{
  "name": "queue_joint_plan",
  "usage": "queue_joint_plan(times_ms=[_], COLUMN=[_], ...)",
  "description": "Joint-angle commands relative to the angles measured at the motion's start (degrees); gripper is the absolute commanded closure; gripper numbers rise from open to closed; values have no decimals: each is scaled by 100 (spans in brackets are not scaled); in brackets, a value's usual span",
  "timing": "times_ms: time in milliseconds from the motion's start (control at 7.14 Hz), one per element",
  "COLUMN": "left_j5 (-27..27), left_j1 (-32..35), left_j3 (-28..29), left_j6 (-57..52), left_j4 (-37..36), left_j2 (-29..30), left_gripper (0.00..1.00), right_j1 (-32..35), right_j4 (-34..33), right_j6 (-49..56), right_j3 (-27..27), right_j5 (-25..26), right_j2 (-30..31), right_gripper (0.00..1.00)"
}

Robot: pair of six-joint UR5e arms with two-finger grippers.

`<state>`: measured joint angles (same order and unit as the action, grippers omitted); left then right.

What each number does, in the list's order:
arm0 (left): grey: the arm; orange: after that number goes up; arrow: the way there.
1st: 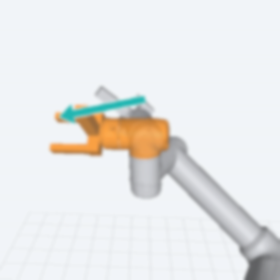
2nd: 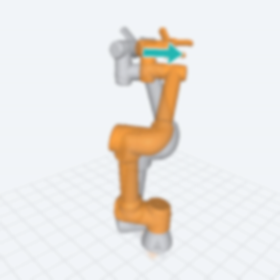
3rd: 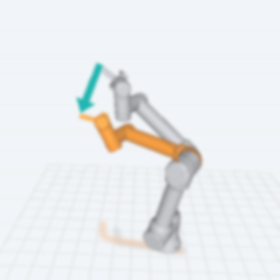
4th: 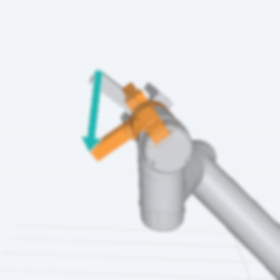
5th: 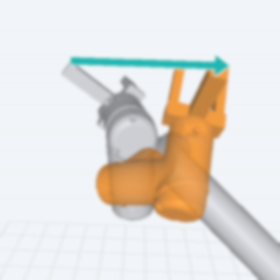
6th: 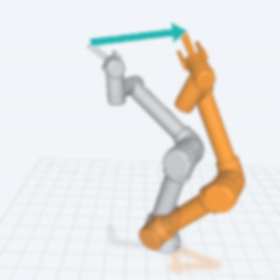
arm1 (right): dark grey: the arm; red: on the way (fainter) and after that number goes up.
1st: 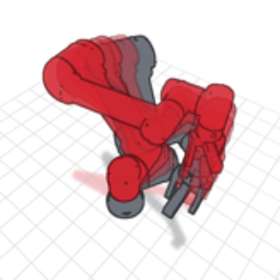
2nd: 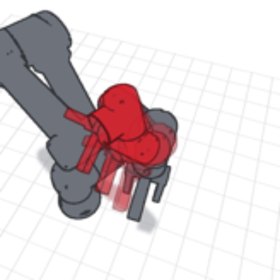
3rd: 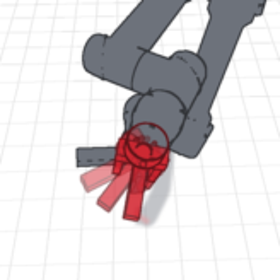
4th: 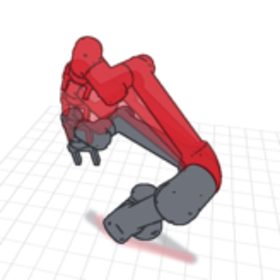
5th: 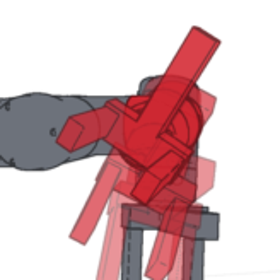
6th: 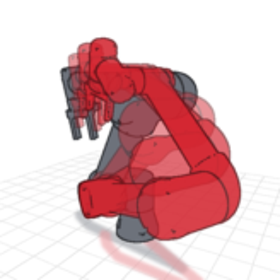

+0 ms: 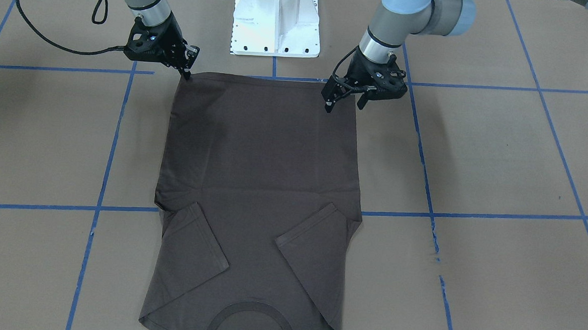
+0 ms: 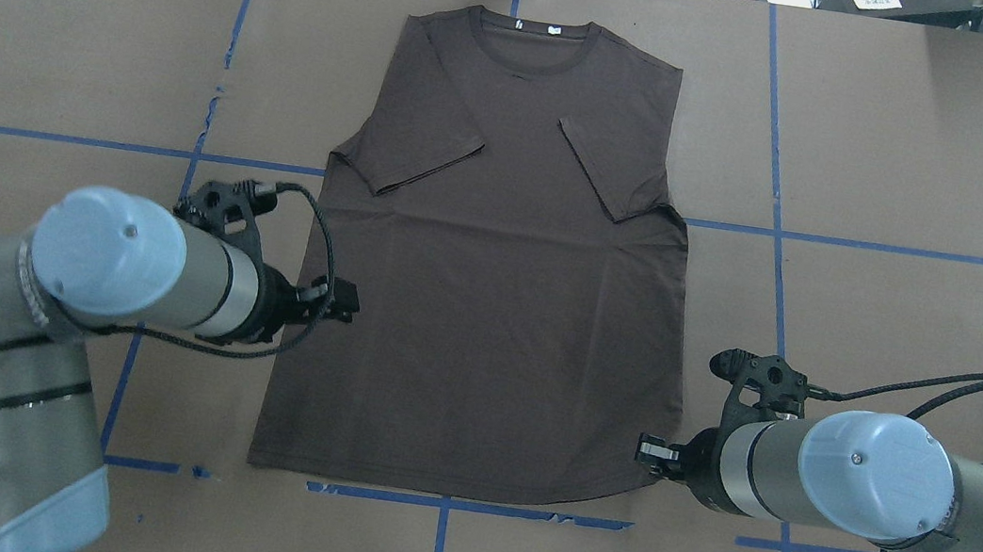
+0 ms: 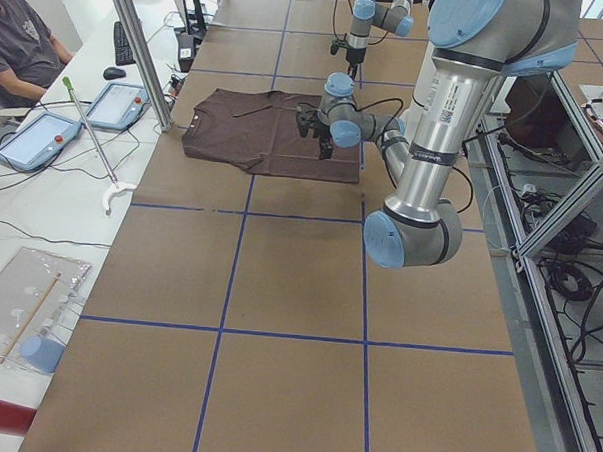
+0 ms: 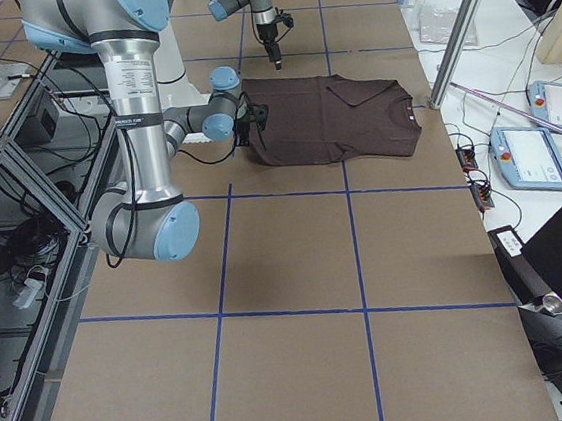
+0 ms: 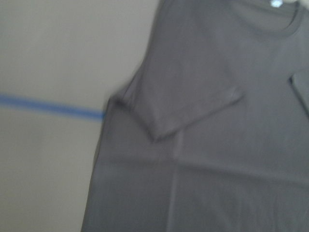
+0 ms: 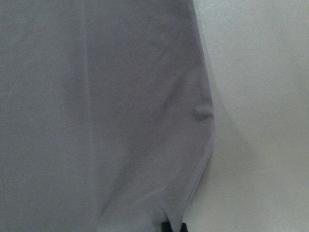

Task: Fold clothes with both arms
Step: 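Move the left gripper to the other hem corner and grasp both hem corners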

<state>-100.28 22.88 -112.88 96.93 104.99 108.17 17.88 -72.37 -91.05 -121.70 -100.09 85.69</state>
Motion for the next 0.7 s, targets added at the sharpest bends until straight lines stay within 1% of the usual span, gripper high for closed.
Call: queue_joint_plan(times_ms=[0, 140, 560], left_j5=[580, 685, 694], left_j1=[-862, -968, -978], left_j3=[-76, -76, -76], left_j6=[1026, 1160, 1170], left_j4=[-433, -662, -717], left_j2=[-200, -208, -392], left_gripper=[3, 3, 6], right_j1=[23, 75, 154], right_j4=[21, 30, 30], right_j6=[0, 0, 9], right_j3=[6, -3, 15], right_j5=[16, 8, 8], right_j2=[-17, -17, -26], right_gripper=[100, 100, 100])
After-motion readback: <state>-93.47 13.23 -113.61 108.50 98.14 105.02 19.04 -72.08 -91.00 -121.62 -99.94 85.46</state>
